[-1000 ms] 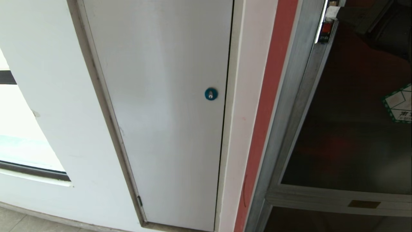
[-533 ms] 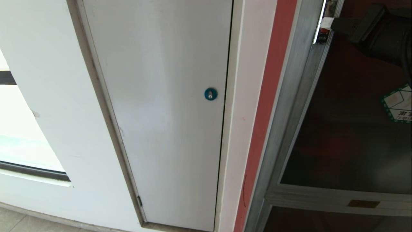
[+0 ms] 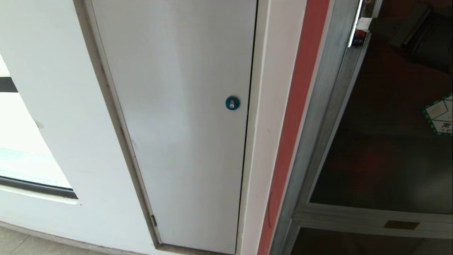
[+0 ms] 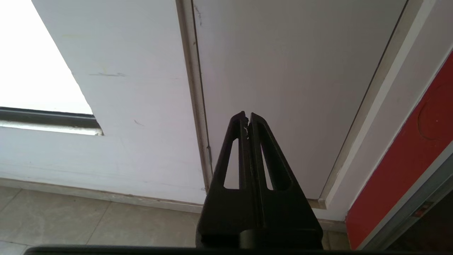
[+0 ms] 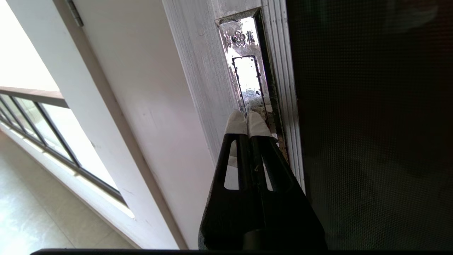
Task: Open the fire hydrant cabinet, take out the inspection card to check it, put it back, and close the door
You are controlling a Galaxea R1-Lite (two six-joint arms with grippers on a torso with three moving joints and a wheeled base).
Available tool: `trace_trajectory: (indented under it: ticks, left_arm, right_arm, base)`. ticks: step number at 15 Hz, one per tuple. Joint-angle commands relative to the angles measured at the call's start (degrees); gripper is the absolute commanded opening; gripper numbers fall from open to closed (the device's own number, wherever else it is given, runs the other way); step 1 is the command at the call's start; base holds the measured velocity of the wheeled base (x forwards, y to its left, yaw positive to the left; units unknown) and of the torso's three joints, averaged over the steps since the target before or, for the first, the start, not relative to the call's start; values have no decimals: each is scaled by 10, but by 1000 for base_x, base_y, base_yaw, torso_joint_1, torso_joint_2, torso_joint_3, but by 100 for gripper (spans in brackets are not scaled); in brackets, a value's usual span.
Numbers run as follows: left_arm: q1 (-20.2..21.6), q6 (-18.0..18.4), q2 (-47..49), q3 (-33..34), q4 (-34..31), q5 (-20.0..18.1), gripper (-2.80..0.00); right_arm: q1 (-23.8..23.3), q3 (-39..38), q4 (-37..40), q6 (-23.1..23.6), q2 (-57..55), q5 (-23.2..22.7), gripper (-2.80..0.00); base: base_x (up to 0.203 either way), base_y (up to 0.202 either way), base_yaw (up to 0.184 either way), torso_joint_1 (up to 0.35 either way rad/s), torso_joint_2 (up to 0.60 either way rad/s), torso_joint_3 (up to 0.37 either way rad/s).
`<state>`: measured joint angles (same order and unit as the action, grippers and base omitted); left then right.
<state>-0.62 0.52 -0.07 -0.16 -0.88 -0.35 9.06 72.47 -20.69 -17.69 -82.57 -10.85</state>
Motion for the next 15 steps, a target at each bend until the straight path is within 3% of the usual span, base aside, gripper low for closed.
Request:
trace_trajectory:
  ticks: [1, 11, 15]
  left_arm:
    - [0, 0, 1, 0, 0, 0, -280]
    - [0, 0, 1, 0, 0, 0, -280]
    - [0, 0, 1, 0, 0, 0, -280]
  right_arm:
    - [4, -23, -2, -1, 36, -4, -280]
    - [16, -78, 4, 1, 161, -7, -280]
    - [17, -81, 3, 0, 163, -27, -280]
  base:
    - [0, 0, 0, 0, 0, 0]
    - [0, 0, 0, 0, 0, 0]
    - [0, 0, 0, 0, 0, 0]
